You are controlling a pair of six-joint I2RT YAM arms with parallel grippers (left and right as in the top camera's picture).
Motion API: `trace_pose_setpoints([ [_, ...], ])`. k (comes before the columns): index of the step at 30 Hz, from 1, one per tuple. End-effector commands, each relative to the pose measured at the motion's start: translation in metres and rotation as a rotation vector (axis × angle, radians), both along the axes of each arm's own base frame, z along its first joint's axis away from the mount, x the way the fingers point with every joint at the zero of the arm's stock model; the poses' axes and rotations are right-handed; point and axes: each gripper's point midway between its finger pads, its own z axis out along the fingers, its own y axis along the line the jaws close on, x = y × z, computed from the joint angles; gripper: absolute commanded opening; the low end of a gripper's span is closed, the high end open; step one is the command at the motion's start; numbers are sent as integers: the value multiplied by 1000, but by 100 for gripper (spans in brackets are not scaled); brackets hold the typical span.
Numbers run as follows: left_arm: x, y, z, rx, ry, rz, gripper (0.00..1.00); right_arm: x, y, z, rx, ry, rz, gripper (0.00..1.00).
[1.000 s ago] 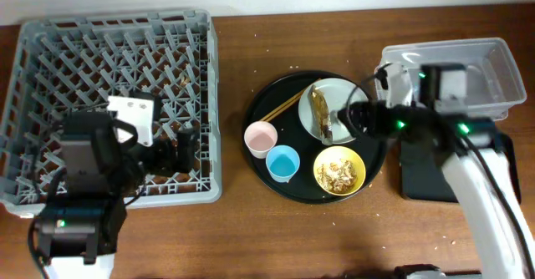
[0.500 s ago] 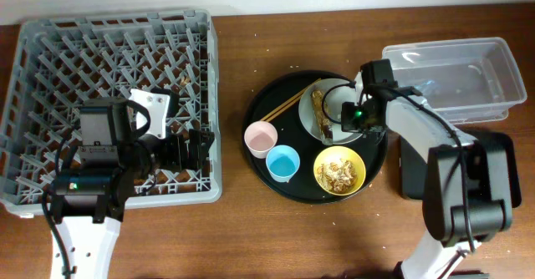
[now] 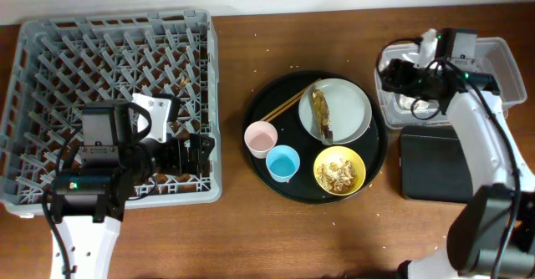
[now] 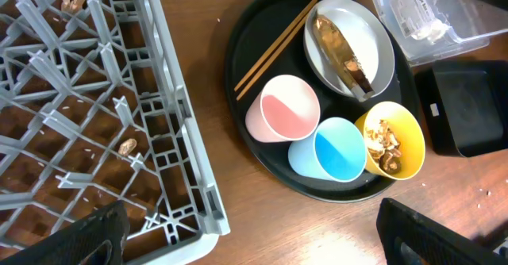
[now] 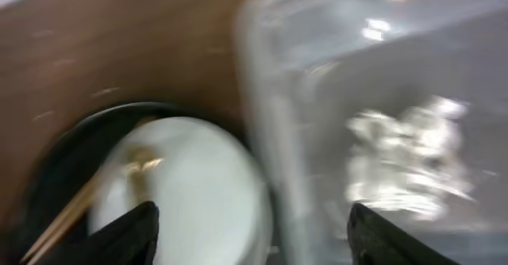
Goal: Sort waste into correct bins and load items into the dishwasher rack
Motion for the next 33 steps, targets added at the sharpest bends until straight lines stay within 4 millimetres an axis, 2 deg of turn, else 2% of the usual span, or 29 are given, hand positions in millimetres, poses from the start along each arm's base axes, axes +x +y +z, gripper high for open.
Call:
trace_pose_setpoints([
  [1,3,5,4,17,-13,22,99,-29,93,-1,98,82,256,67],
  [3,3,6,4,19,-13,24,99,-45,121,-54,-87,207,293,67],
  [5,3,6,4,19,-12,24,99,-46,134,-95,-204,275,291,67],
  [7,3,6,4,19,-12,24,99,-40,137,-128,-223,318,247,65],
  [9,2,6,3,19,-4,24,99,-40,137,-148,-218,350,229,56],
  [10,1,6,2,20,2,24,99,-43,138,-153,-207,368,237,38],
  [11,0,6,2,20,4,24,99,-46,142,-151,-185,380,249,16],
  [12,0,6,2,20,4,24,99,-45,146,-140,-161,368,261,4],
  [13,0,6,2,20,4,24,99,-42,145,-129,-157,351,255,4],
  [15,0,6,2,20,4,24,99,-23,125,-71,-134,244,195,4],
  [16,0,6,2,20,4,24,99,-13,106,-39,-108,184,118,4],
  [17,1,6,2,20,3,24,99,-6,85,-15,-70,142,19,4],
  [18,1,6,2,20,3,24,99,1,52,12,8,95,-156,4],
  [19,1,6,2,20,3,24,99,8,9,26,86,55,-346,4],
  [20,1,6,2,20,3,24,99,12,-14,26,112,41,-425,4],
  [21,1,6,2,20,3,24,99,21,-44,17,108,26,-495,4],
  [23,0,6,2,20,4,24,99,31,-82,-9,46,28,-589,4],
  [24,-1,6,1,20,10,24,99,42,-82,-22,54,22,-514,44],
  [25,-2,6,0,20,14,24,99,42,-50,-13,125,11,-259,71],
  [26,-2,6,0,20,15,24,99,30,-44,0,141,32,-249,73],
  [27,-2,6,0,20,15,24,99,11,-31,18,168,56,-216,72],
  [28,-1,6,0,20,13,24,99,-21,0,45,164,71,-86,64],
  [29,0,6,1,20,8,24,99,-44,23,54,145,107,-13,60],
  [30,3,6,4,21,-11,25,99,-74,58,57,114,170,110,58],
  [31,6,7,5,27,-24,33,99,-91,80,50,80,234,178,58],
  [33,13,8,11,6,-45,69,99,-122,150,20,41,329,384,47],
])
